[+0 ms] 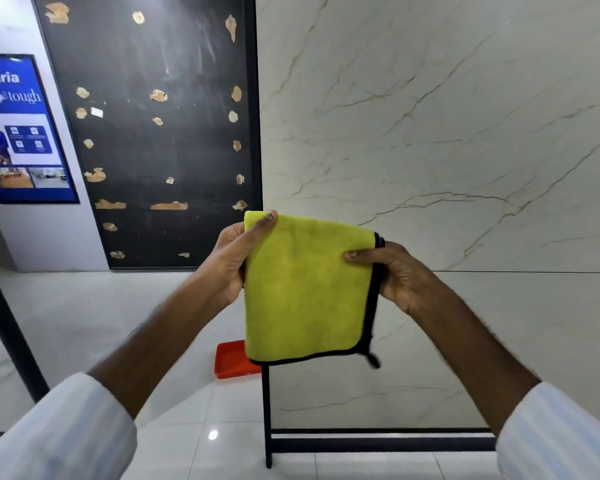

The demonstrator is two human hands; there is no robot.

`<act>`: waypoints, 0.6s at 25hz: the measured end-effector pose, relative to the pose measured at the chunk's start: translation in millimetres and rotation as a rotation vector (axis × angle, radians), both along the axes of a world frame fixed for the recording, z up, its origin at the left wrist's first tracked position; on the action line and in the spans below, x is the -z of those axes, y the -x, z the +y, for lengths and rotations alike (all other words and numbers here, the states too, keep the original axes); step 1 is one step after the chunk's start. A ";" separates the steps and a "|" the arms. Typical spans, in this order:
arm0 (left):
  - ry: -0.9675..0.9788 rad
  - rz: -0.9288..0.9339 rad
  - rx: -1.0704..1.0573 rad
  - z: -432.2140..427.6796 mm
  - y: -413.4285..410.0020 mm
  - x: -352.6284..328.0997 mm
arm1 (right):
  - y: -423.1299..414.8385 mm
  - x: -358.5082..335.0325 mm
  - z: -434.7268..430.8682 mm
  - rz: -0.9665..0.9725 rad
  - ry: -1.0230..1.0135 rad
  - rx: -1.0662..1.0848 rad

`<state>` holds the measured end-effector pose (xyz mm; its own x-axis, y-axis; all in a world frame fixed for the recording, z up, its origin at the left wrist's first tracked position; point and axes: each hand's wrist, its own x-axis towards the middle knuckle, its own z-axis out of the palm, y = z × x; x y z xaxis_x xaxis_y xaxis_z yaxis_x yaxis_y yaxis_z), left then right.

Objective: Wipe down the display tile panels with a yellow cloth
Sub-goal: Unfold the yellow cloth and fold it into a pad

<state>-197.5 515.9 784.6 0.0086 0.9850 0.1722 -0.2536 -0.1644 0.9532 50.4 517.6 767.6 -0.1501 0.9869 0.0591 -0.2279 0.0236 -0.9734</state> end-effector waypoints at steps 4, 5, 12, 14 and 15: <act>-0.029 0.026 -0.012 7.8 1.1 -10.2 | -7.5 -25.2 -9.9 0.072 -0.109 0.084; -0.038 0.051 0.026 9.7 2.6 -11.5 | -8.1 -28.9 -10.6 0.077 -0.128 0.115; -0.155 0.324 0.089 16.4 10.5 -1.2 | -14.4 -26.8 -2.8 0.070 -0.176 0.275; -0.189 0.289 0.067 17.5 7.3 -4.8 | -14.4 -25.1 -0.2 0.055 -0.188 0.279; -0.209 0.299 0.051 18.8 5.9 -4.7 | -14.7 -26.5 0.3 0.046 -0.198 0.281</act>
<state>-203.4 534.8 789.3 0.1370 0.9260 0.3517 0.0179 -0.3573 0.9338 65.1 517.9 794.2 0.1335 0.9579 0.2542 -0.2290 0.2794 -0.9325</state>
